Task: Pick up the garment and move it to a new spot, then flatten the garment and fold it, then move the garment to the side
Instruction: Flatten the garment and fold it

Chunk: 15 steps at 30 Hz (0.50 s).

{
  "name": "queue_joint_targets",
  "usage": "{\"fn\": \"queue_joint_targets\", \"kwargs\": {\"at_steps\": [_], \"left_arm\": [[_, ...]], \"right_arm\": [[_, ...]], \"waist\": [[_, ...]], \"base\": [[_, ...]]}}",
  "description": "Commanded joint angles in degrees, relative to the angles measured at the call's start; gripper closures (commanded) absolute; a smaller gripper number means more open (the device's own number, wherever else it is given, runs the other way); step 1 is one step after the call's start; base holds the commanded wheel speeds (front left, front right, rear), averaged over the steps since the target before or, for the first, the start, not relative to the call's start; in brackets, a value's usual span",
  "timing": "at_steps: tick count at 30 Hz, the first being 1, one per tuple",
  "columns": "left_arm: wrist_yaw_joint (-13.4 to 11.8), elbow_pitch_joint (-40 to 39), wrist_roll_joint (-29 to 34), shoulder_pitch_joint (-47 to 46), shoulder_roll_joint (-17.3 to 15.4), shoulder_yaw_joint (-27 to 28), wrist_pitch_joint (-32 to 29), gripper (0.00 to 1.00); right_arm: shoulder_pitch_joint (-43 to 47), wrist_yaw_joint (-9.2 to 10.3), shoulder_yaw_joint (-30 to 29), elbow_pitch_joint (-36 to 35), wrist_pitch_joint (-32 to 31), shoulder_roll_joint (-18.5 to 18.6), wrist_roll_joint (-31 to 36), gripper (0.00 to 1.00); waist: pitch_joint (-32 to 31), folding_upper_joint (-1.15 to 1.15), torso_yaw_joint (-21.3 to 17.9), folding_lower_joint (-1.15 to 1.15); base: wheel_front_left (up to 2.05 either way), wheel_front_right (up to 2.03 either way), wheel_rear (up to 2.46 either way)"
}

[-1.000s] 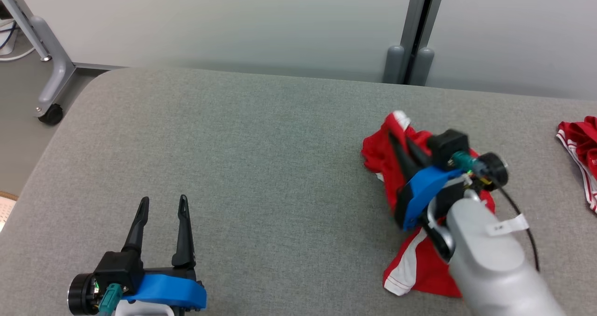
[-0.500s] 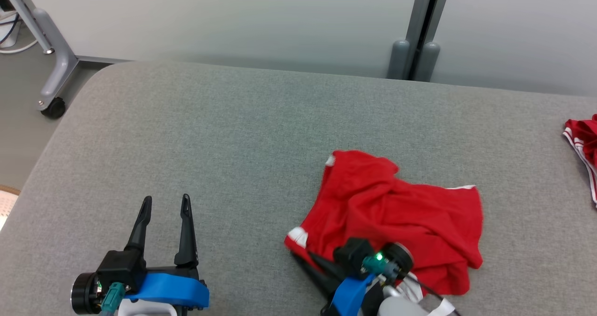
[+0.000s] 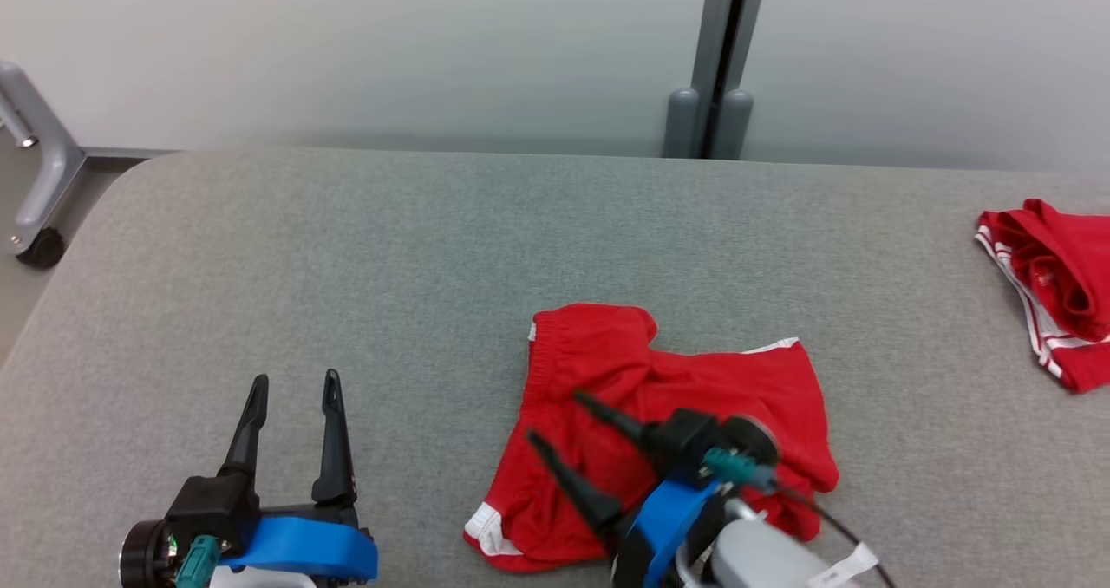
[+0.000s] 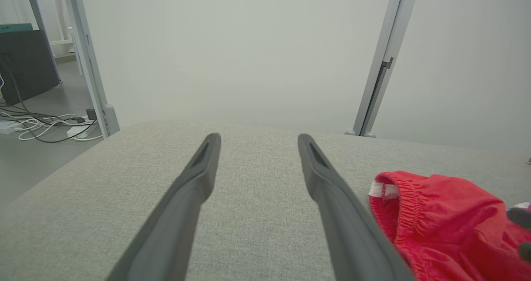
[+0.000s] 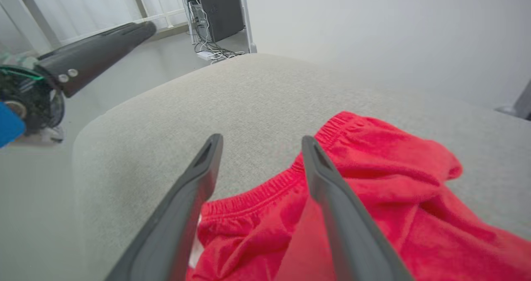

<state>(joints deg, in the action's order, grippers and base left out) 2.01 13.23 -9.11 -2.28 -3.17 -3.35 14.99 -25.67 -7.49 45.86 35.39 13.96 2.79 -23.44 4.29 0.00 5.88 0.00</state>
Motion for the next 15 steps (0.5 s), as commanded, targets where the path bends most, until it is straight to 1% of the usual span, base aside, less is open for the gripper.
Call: {"fn": "queue_joint_targets", "kwargs": {"at_steps": [1, 5, 10, 12, 15], "left_arm": [[-0.2, -0.3, 0.3, 0.8, -0.1, 0.4, 0.3, 0.0], [-0.3, -0.9, 0.6, 1.7, -0.5, 1.3, 0.3, 0.0], [-0.2, -1.7, 0.7, 3.0, -0.9, 2.0, 0.3, 0.0], [-0.1, -1.8, 0.8, 3.4, -0.9, 2.2, 0.3, 0.0], [-0.3, -2.1, 1.0, 3.5, -0.9, 2.2, 0.3, 0.0]], "right_arm": [[0.0, -0.01, -3.3, -0.6, 0.5, 0.3, 1.3, 0.0], [2.9, -0.01, -13.4, -2.6, 0.9, 2.8, 4.1, 0.0], [8.5, -0.01, -25.2, -7.1, 0.2, 5.7, 7.4, 0.0], [11.3, -0.01, -29.8, -9.0, -0.9, 6.5, 8.6, 0.0], [15.2, -0.01, -35.4, -12.2, -2.9, 6.6, 10.0, 0.0]], "waist": [[-0.7, 0.0, -1.0, 0.0], [-1.3, 0.0, -2.4, 0.0], [-1.7, 0.0, -3.7, 0.0], [-1.7, 0.0, -4.0, 0.0], [-1.6, 0.0, -4.4, 0.0]], "base": [[0.0, 0.0, 0.0], [0.0, 0.0, 0.0], [0.0, 0.0, 0.0], [0.0, 0.0, 0.0], [0.0, 0.0, 0.0]]}}
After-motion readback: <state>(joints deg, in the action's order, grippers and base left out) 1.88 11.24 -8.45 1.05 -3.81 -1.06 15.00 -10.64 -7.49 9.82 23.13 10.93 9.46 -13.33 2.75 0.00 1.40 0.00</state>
